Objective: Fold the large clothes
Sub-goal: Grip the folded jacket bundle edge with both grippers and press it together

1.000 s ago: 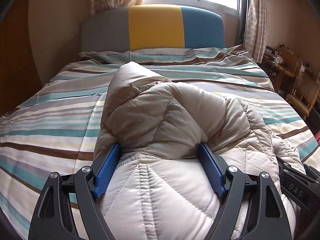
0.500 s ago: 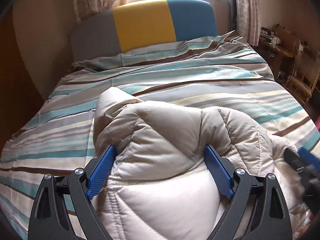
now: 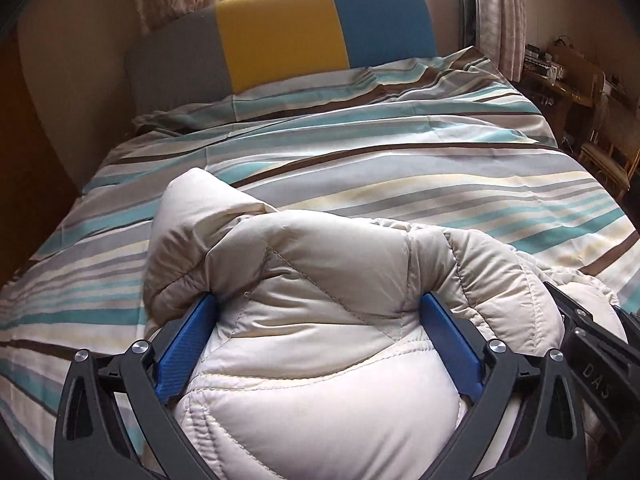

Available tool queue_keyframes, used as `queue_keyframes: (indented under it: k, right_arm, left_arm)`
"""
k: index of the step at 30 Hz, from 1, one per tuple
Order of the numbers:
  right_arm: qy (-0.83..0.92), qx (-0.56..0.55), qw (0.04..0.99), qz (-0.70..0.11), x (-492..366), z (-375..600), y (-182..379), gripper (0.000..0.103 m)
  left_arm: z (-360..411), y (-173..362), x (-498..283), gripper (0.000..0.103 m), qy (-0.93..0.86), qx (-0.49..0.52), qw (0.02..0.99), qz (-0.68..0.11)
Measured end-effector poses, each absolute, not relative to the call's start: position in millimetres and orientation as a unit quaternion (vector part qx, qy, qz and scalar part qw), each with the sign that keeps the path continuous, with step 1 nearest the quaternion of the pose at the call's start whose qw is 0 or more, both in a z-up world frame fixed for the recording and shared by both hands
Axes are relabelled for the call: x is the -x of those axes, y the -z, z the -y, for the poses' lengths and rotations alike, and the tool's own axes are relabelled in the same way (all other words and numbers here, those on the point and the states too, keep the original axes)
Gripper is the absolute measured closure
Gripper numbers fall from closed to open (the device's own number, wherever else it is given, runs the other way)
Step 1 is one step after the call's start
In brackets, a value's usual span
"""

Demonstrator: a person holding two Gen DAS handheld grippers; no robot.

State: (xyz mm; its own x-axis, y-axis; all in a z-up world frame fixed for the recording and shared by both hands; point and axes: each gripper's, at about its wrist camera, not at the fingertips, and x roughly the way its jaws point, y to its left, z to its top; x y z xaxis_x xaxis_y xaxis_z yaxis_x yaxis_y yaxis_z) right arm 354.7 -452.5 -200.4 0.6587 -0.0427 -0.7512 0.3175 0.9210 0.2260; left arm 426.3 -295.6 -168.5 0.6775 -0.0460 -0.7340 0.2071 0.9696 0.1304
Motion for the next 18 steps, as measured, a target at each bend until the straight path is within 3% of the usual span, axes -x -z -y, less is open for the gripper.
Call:
queue_keyframes:
  k: [8, 18]
  right_arm:
    - [0.098, -0.166, 0.900, -0.390, -353.7, 453.9, 203.1, 0.050]
    - [0.082, -0.161, 0.909, -0.375, -312.8, 441.7, 178.7, 0.046]
  left_arm:
    - [285.9, 151.1, -398.0, 0.003, 0.075, -0.095, 0.910, -0.396]
    - [256.5, 157.4, -328.4, 0.003, 0.101, -0.074, 0.941, -0.315]
